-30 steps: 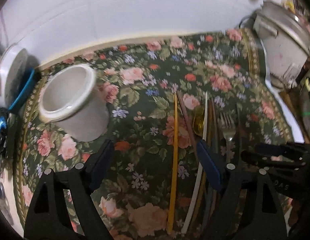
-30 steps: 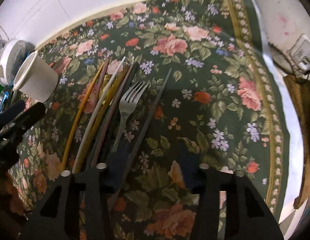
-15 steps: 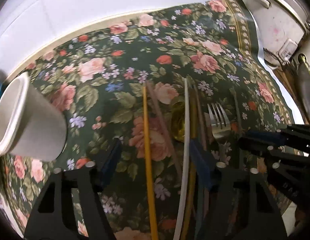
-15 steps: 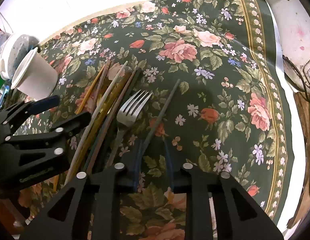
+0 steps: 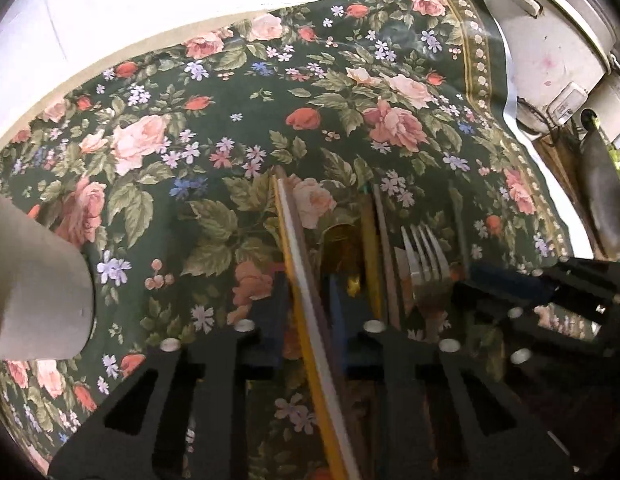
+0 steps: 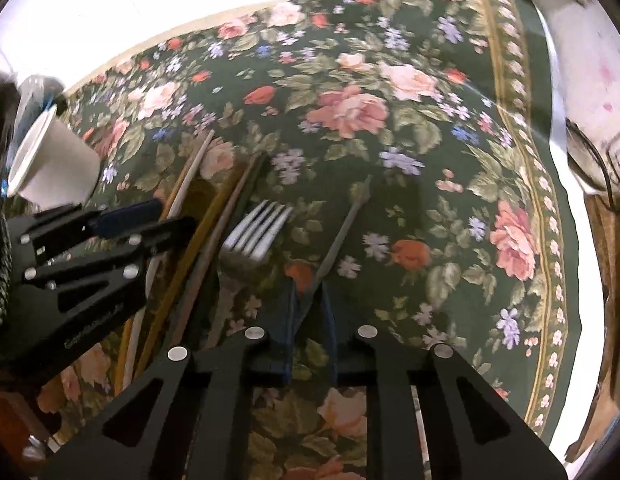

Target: Organize utensils

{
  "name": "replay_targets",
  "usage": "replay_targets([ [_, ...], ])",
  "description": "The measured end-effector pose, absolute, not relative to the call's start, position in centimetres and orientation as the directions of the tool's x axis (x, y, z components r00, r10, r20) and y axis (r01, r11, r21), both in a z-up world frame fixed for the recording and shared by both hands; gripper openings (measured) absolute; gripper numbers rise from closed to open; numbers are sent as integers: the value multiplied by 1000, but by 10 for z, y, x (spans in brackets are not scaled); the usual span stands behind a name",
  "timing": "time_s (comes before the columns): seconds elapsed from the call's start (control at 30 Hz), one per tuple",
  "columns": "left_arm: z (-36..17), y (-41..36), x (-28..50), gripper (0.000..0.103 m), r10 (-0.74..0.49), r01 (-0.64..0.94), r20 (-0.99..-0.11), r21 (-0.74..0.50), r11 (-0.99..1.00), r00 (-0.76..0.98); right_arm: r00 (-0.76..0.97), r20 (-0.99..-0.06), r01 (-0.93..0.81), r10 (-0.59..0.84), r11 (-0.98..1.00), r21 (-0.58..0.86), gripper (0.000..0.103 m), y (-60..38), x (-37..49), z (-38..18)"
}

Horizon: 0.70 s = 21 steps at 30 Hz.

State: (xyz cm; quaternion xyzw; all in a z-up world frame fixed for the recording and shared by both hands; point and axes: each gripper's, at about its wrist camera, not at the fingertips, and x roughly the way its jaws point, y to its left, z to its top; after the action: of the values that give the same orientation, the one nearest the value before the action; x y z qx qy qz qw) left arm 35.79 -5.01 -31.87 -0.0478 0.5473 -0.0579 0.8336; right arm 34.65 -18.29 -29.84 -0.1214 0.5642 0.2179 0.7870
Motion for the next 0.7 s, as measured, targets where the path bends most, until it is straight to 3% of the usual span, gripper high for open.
replay_targets([
  [0.1, -316, -46, 358, 4, -168, 42, -902, -165, 985, 398, 305, -936, -486, 177, 874, 7, 11, -179, 344, -299],
  [0.3, -309, -39, 350, 4, -217, 40, -892, -219, 975, 396, 253, -932, -421, 258, 897, 134, 5, -197, 358, -292],
  [0.7, -282, -42, 322, 3, -236, 60, -880, -232, 971, 412, 347, -880, -409, 323, 897, 168, 5, -210, 344, -243],
])
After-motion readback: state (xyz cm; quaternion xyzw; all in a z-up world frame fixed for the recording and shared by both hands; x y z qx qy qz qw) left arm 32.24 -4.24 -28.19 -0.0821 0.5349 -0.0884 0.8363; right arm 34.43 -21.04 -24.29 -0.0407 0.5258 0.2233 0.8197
